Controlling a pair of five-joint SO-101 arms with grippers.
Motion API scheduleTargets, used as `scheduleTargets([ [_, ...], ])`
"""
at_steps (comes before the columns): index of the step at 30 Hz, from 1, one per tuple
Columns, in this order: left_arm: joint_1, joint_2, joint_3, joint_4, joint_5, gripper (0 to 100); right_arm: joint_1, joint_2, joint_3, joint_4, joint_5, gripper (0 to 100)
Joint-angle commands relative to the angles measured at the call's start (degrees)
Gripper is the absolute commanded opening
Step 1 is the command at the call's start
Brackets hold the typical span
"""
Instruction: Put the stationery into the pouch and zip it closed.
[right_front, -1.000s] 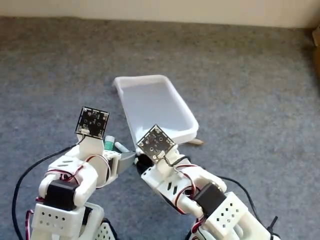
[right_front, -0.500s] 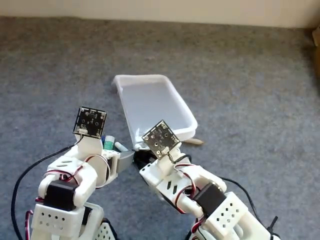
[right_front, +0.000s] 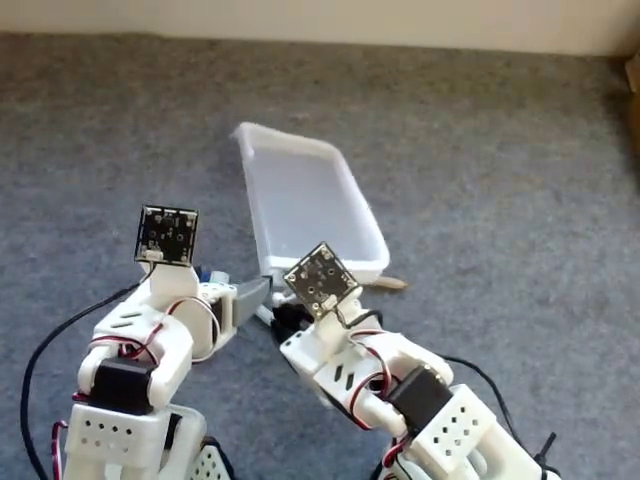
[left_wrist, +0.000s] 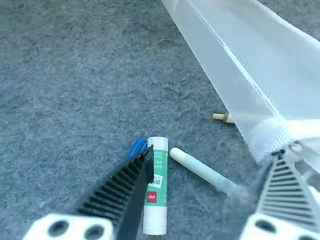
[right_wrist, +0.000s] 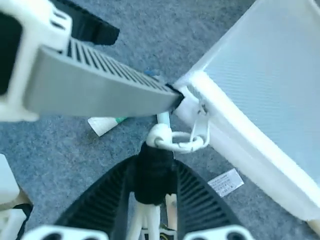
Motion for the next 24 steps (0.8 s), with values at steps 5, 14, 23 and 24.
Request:
scheduleTargets([
  [5, -1.5, -0.7, -0.3, -1.3, 0.6, 33, 2.2, -1.9, -4.4, 1.0, 2.2, 0.5],
  [14, -1.4, -0.6, 2.2, -5.0, 0.4, 33, 5.1, -1.9, -4.7, 4.2, 2.7, 0.5],
  [23, -1.5, -0.7, 7.3, -14.9, 0.1, 21, 4.7, -1.9, -4.8, 6.3, 2.8, 0.5],
  [24, -1.5, -0.7, 7.4, -15.1, 0.1, 21, 5.1, -1.9, -4.8, 6.3, 2.8, 0.5],
])
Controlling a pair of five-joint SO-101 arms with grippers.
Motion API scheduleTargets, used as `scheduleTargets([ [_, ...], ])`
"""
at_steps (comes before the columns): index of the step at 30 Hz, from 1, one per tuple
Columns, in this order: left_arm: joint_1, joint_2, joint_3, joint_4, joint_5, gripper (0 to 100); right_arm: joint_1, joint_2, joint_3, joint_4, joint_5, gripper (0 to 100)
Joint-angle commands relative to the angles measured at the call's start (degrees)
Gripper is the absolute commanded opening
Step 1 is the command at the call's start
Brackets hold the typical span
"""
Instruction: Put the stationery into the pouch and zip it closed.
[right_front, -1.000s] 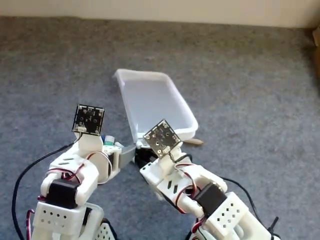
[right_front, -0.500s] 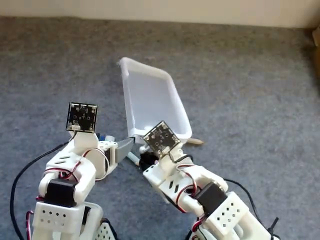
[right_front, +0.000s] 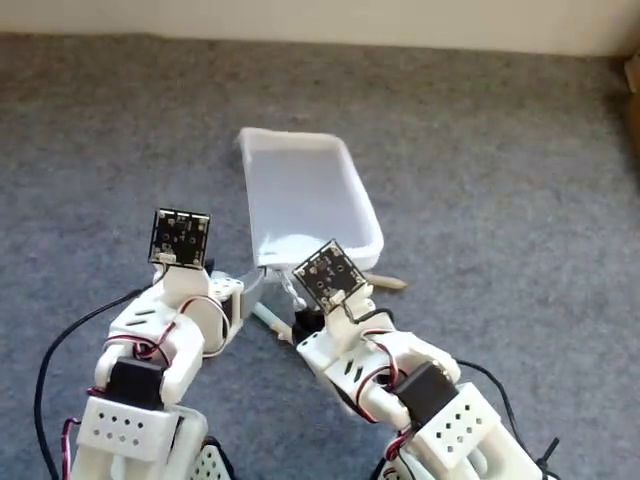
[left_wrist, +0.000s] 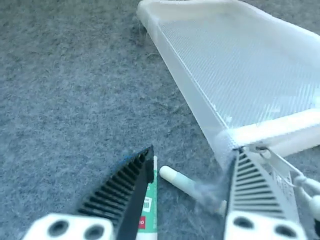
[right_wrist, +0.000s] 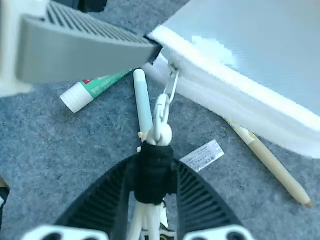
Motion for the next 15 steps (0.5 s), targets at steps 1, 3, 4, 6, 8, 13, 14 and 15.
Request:
scheduleTargets([
  [1, -0.9, -0.7, 0.1, -3.7, 0.1, 20, 1.2, -1.5, -4.8, 0.3, 0.7, 0.5],
  [3, -0.9, -0.7, 0.1, -3.6, 0.1, 18, 2.2, -1.5, -4.8, 0.1, 0.7, 0.5],
  [4, -0.9, -0.7, 0.1, -3.6, 0.1, 17, 2.8, -1.5, -4.8, 0.1, 0.7, 0.5],
  [6, -0.9, -0.7, 0.1, -3.6, 0.1, 15, 3.8, -1.5, -4.8, 0.0, 0.7, 0.5],
  [8, -0.9, -0.7, 0.1, -3.5, 0.1, 13, 5.5, -1.5, -4.8, 0.0, 0.7, 0.5],
  [13, -1.0, -0.7, -0.1, -3.5, 0.0, 8, 10.5, -1.5, -5.5, -1.4, 0.6, 0.5],
  [14, -1.0, -0.7, -0.2, -3.5, -0.9, 7, 11.6, -1.5, -5.7, -1.4, 0.6, 0.5],
  [15, -1.0, -0.7, -0.2, -3.5, -2.4, 6, 12.6, -1.5, -5.8, -1.5, 0.6, 0.5],
])
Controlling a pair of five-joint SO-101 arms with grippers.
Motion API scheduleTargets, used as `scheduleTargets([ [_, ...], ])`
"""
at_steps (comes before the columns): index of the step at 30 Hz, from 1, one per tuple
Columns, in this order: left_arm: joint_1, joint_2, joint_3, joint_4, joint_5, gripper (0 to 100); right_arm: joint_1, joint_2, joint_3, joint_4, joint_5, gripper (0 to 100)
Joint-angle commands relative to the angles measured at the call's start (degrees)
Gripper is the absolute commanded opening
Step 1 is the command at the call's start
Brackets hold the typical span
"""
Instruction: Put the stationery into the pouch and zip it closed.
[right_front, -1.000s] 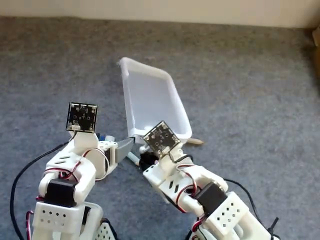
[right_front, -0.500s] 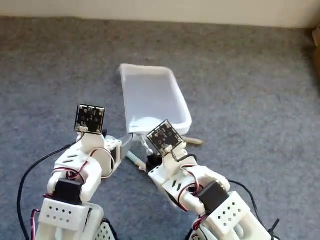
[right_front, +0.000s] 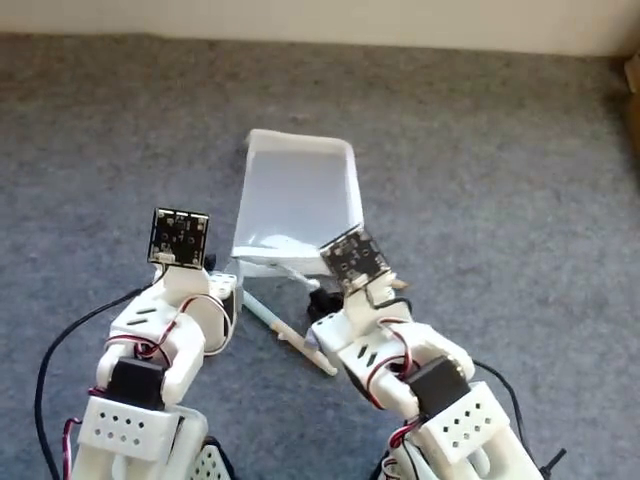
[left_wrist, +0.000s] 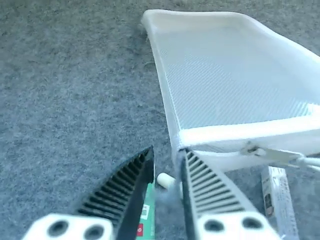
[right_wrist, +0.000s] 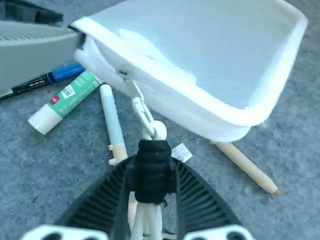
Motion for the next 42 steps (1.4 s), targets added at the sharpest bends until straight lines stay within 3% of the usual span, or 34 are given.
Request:
scheduleTargets([
  [1, -1.2, -0.7, -0.7, -1.5, -3.9, 5, 4.7, -1.5, -4.0, -1.4, 0.5, 0.5],
  [16, -1.3, -0.7, -0.6, -1.5, -5.5, 4, 16.7, -1.5, -6.1, -1.5, 0.0, 0.5],
  [36, -3.2, -0.7, -0.4, -1.8, -5.5, 4, 16.7, -1.5, -6.2, -1.1, -1.9, 0.5],
  [42, -3.2, -0.6, 1.1, -2.4, -5.2, 22, 15.8, -1.5, -6.3, -1.0, 0.3, 0.5],
])
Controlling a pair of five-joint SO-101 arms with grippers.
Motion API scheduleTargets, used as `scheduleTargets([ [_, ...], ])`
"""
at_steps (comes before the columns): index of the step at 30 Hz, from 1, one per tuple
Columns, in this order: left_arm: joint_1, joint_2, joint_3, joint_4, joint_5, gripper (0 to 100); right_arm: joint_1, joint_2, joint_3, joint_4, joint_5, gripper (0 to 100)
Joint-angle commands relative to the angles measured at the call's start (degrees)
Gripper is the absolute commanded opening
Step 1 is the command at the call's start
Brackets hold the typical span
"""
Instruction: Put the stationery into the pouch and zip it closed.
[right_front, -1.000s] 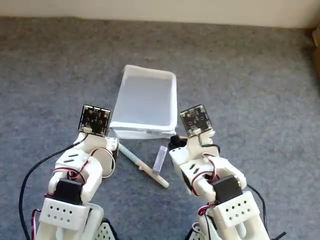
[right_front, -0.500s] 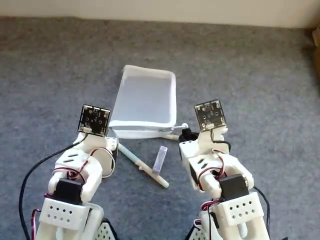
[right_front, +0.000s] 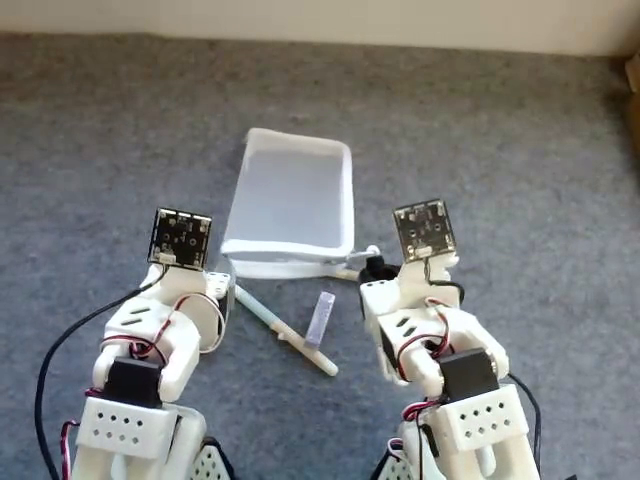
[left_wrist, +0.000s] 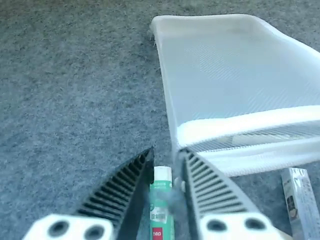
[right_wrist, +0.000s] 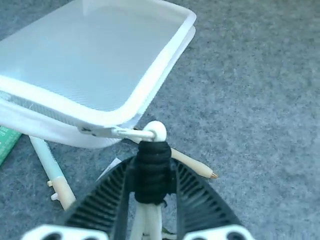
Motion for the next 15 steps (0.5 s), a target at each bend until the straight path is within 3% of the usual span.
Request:
scheduleTargets([
  [1, -1.5, -0.4, 1.5, -2.9, -0.2, 24, -0.8, -1.5, -4.0, -0.7, 2.8, 0.5],
  [15, -1.5, 0.0, 5.1, -8.8, -0.3, 24, -10.5, -1.5, -17.8, 14.1, 4.5, 0.5],
])
